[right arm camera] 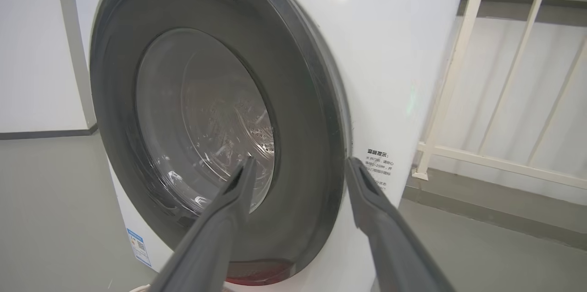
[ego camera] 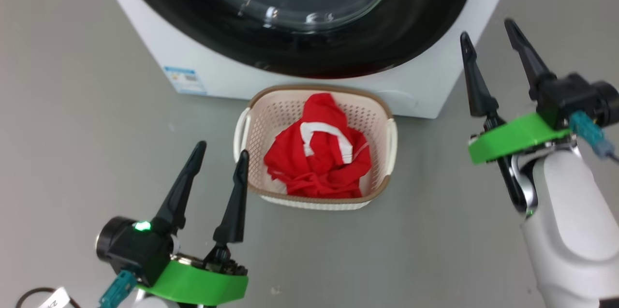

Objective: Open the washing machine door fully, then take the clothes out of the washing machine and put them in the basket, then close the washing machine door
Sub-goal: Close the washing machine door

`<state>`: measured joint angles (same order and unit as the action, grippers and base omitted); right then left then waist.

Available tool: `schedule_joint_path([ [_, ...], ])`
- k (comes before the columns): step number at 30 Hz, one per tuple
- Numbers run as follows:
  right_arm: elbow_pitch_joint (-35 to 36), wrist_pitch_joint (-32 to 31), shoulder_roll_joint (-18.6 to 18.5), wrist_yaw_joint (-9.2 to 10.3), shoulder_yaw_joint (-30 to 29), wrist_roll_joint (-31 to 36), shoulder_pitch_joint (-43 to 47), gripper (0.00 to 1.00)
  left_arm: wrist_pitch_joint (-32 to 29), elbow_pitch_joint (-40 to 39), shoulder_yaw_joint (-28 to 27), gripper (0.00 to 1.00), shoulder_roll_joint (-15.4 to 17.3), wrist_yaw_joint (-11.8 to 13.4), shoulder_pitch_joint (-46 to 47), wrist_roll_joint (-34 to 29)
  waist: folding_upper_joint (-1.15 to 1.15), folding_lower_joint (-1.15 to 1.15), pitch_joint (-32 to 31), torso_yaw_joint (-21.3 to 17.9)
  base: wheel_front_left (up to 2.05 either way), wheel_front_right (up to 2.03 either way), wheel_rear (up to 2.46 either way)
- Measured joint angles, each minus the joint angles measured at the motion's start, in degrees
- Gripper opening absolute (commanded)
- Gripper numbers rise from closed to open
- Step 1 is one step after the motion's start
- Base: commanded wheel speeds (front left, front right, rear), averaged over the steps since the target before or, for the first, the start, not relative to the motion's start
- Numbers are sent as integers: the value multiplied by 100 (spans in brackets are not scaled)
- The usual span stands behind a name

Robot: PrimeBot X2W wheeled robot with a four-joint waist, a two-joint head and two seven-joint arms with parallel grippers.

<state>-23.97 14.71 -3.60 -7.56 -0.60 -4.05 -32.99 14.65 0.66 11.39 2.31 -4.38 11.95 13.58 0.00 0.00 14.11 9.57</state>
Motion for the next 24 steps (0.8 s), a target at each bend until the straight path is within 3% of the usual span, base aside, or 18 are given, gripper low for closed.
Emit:
schedule_joint_path([
  [9, 905, 0, 33, 0, -236, -119, 1283, 100, 7, 42, -212, 100, 3, -1, -418, -25, 0, 0, -552, -408, 0, 0, 0],
  [24, 1728, -1, 79, 0, -531, -191, 2659, 100, 7, -63, -671, 100, 9, 42, -987, -152, 0, 0, -1171, -897, 0, 0, 0],
])
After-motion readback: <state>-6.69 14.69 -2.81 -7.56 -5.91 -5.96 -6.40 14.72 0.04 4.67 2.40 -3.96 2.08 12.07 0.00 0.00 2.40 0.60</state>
